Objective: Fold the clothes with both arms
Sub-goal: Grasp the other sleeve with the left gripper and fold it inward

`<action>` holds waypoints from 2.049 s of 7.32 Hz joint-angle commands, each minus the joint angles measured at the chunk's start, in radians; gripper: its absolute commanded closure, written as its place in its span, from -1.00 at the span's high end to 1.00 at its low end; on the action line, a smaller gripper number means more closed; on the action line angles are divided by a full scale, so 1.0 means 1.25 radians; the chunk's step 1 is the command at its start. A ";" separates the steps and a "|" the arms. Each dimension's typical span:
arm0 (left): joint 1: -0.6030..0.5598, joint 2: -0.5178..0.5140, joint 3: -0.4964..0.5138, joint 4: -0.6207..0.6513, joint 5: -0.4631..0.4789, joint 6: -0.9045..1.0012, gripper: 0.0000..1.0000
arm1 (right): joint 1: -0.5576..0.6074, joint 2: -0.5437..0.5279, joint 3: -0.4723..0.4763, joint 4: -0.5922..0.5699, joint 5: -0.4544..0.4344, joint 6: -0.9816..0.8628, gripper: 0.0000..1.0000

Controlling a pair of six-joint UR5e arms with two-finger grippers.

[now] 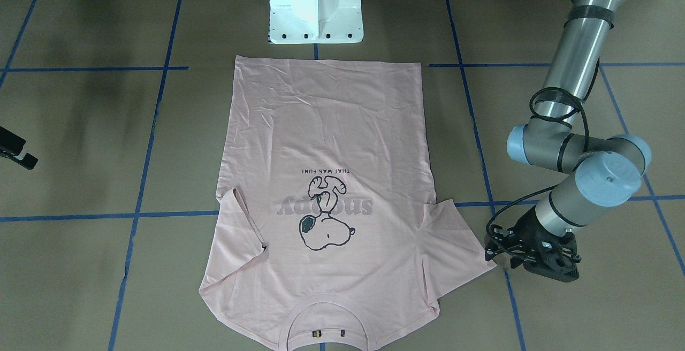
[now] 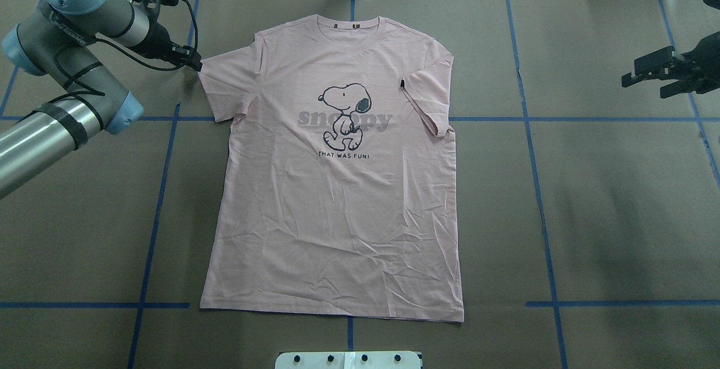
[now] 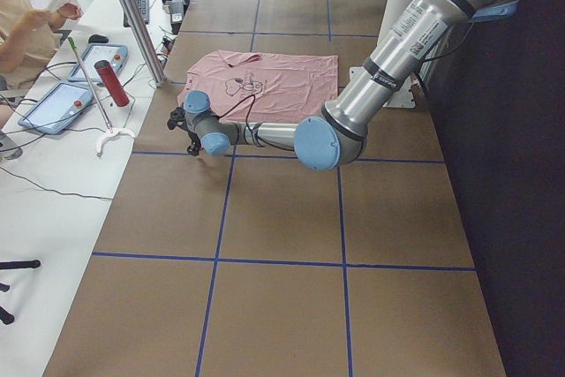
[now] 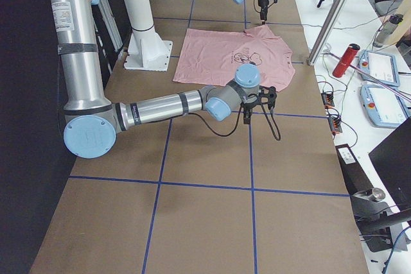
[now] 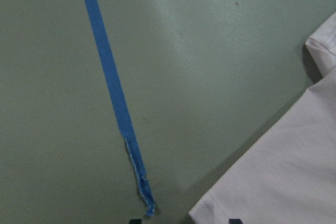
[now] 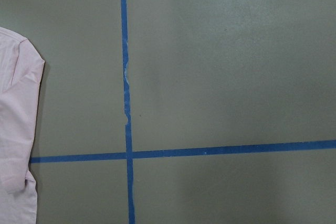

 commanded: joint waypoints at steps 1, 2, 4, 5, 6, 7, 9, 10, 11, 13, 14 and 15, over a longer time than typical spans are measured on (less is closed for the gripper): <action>0.001 -0.012 0.004 -0.001 0.000 -0.007 0.11 | 0.001 -0.001 0.003 0.000 0.002 -0.001 1.00; 0.005 -0.015 0.011 -0.002 0.001 -0.007 0.11 | 0.002 -0.002 0.006 0.000 0.005 0.001 1.00; 0.007 -0.024 0.021 -0.003 0.001 -0.009 0.06 | 0.002 -0.006 0.008 0.001 0.005 0.001 1.00; 0.007 -0.027 0.027 -0.003 0.001 -0.009 -0.02 | 0.001 -0.004 0.009 0.000 0.005 -0.001 1.00; 0.007 -0.030 0.032 -0.003 0.001 -0.009 -0.18 | 0.001 -0.004 0.008 0.001 0.003 0.001 1.00; 0.007 -0.034 0.038 -0.003 0.003 -0.009 -0.52 | 0.001 -0.004 0.009 0.001 0.003 0.001 1.00; 0.007 -0.041 0.037 -0.003 0.003 -0.009 -1.00 | 0.001 -0.006 0.008 0.001 -0.002 0.001 1.00; 0.006 -0.049 0.022 -0.002 0.000 -0.026 -1.00 | 0.000 -0.003 0.006 0.000 -0.002 0.001 1.00; 0.015 -0.048 -0.042 0.004 -0.002 -0.132 -1.00 | 0.001 -0.002 0.008 0.000 -0.002 0.001 1.00; 0.093 -0.044 -0.131 0.005 0.000 -0.316 -1.00 | 0.000 0.007 0.005 0.000 -0.002 0.001 1.00; 0.116 -0.059 -0.130 0.006 0.005 -0.348 -1.00 | 0.000 0.008 0.008 0.000 -0.002 0.001 1.00; 0.136 -0.071 -0.117 0.004 0.070 -0.347 -1.00 | 0.000 0.007 0.008 0.000 -0.002 0.001 1.00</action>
